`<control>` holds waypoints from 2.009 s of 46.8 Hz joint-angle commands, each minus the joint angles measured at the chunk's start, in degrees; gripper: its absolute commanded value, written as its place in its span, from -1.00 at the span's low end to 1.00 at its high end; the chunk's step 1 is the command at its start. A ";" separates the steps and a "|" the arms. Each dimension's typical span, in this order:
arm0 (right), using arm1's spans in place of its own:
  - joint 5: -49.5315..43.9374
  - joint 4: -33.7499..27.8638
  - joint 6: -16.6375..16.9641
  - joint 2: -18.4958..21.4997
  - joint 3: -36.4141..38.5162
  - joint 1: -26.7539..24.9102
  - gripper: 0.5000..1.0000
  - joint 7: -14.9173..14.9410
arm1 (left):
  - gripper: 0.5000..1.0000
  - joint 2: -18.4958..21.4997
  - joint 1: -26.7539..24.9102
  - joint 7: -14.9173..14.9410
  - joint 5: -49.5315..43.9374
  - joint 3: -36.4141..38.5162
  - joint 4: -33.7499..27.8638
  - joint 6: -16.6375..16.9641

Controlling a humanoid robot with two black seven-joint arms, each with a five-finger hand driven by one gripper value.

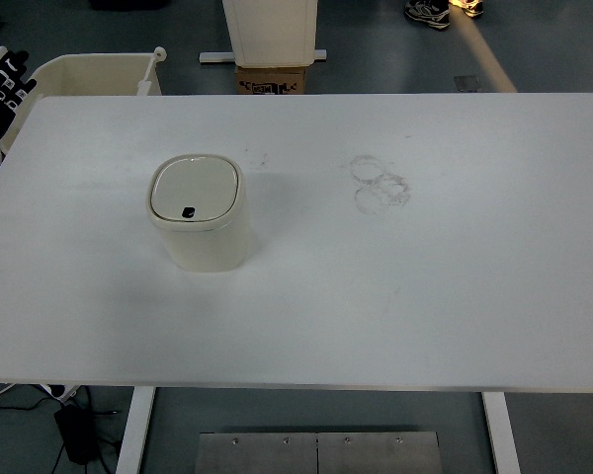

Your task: Open trash bin

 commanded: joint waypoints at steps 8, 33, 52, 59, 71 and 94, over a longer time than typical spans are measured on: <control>0.00 0.01 0.06 0.00 0.10 0.17 0.97 0.00 | 1.00 -1.17 -6.82 6.19 4.33 0.32 -0.45 1.76; -0.09 0.01 -0.03 0.00 0.19 0.53 0.97 0.09 | 1.00 -0.03 -23.17 10.94 17.87 12.18 -22.50 1.14; -0.09 0.01 -0.03 0.00 0.19 0.53 0.97 0.09 | 1.00 2.87 -35.12 11.12 21.91 28.09 -40.00 -2.63; -0.09 0.01 -0.03 0.00 0.19 0.53 0.97 0.09 | 1.00 2.87 -39.34 12.43 23.58 34.42 -40.44 -7.11; -0.18 0.01 -0.03 0.00 0.19 0.53 0.97 0.09 | 1.00 4.98 -43.74 17.71 25.60 39.25 -42.90 -14.76; -0.09 0.01 -0.03 0.00 0.19 0.53 0.97 0.09 | 1.00 16.49 -49.02 17.88 27.97 45.76 -57.23 -16.28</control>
